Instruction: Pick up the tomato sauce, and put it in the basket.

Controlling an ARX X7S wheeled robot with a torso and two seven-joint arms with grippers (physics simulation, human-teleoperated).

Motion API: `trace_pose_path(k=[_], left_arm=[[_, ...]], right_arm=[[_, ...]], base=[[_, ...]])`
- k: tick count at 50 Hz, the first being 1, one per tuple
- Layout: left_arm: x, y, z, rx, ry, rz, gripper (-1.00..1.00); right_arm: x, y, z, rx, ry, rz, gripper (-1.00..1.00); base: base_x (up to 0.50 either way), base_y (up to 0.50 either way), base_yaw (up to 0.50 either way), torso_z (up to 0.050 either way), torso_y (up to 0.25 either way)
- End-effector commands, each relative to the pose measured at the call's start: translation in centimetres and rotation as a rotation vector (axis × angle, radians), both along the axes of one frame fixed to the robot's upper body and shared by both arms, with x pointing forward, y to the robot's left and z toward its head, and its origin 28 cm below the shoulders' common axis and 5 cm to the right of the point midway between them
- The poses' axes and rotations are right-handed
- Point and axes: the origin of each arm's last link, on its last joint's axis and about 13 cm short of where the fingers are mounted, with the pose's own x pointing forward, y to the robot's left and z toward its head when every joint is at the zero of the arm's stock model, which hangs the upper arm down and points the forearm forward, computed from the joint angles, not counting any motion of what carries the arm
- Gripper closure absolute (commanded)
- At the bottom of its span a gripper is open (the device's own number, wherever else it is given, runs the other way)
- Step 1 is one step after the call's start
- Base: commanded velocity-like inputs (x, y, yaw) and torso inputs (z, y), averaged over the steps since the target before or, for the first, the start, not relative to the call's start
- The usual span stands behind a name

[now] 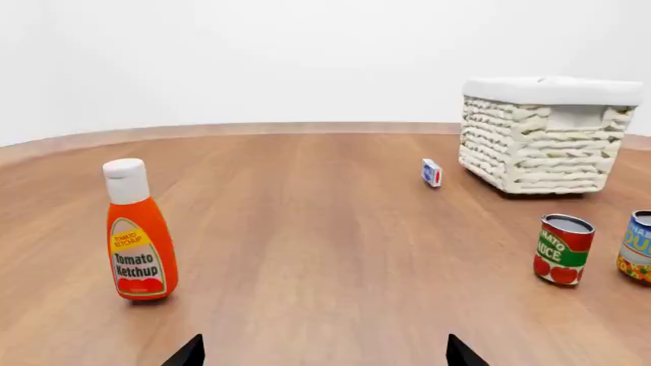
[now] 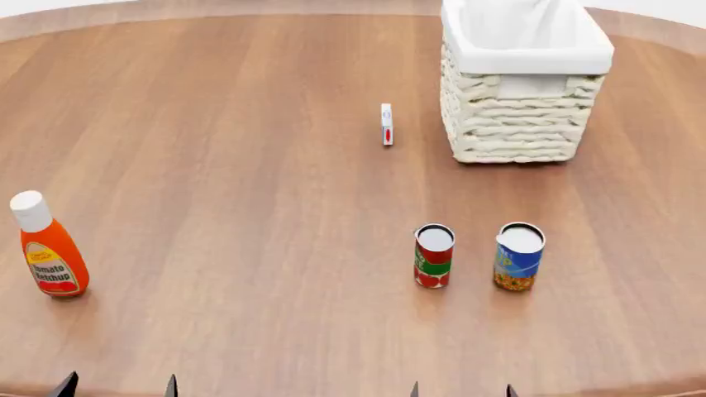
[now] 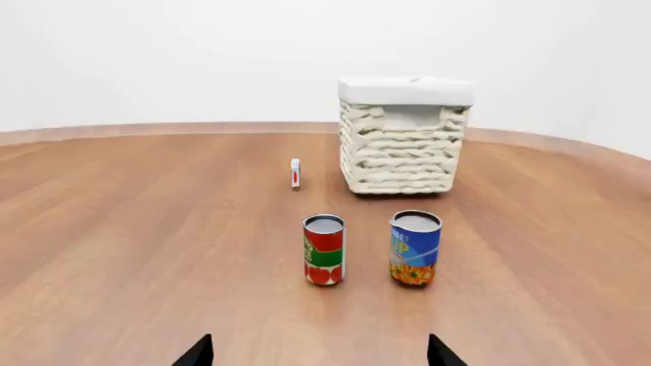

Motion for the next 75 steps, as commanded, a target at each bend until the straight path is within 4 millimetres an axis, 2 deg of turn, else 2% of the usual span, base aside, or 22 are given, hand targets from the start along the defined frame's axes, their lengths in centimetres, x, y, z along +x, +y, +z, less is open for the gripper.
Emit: trace_pose_path(k=[1, 10, 12, 18, 30, 39, 62, 75], left_arm=[[0.1, 0.0, 0.0, 0.0, 0.001, 0.0, -1.0], [-0.9, 0.4, 3.7, -0.023, -0.11, 0.031, -1.0], [-1.4, 0.5, 4.6, -0.012, -0.14, 0.039, -1.0], [-3.2, 0.1, 6.9, 0.01, -0.221, 0.027, -1.0], [-7.1, -0.1, 11.3, 0.004, -0.386, -0.005, -1.0], [-8.0, 0.3, 12.6, -0.009, -0.44, 0.012, -1.0], [-6.6, 0.5, 11.5, 0.001, -0.403, 0.024, -1.0], [-6.7, 0.6, 11.3, 0.004, -0.403, 0.023, -1.0]], right_arm=[[0.0, 0.0, 0.0, 0.0, 0.0, 0.0, -1.0], [-0.9, 0.1, 4.1, -0.097, -0.128, -0.029, -1.0], [-1.6, 0.2, 5.6, -0.086, -0.153, -0.007, -1.0], [-3.3, 0.3, 8.3, -0.089, -0.224, 0.012, -1.0], [-6.8, 0.8, 11.9, -0.104, -0.333, 0.054, -1.0], [-7.4, 0.8, 12.4, -0.132, -0.395, 0.059, -1.0], [-7.1, 0.4, 11.8, -0.113, -0.384, 0.071, -1.0], [-7.0, 0.4, 11.9, -0.119, -0.381, 0.073, -1.0]], base=[[0.0, 0.0, 0.0, 0.0, 0.0], [0.0, 0.0, 0.0, 0.0, 0.0], [0.0, 0.0, 0.0, 0.0, 0.0], [0.0, 0.0, 0.0, 0.0, 0.0], [0.0, 0.0, 0.0, 0.0, 0.0], [0.02, 0.0, 0.0, 0.0, 0.0], [0.48, 0.0, 0.0, 0.0, 0.0], [0.5, 0.0, 0.0, 0.0, 0.0]])
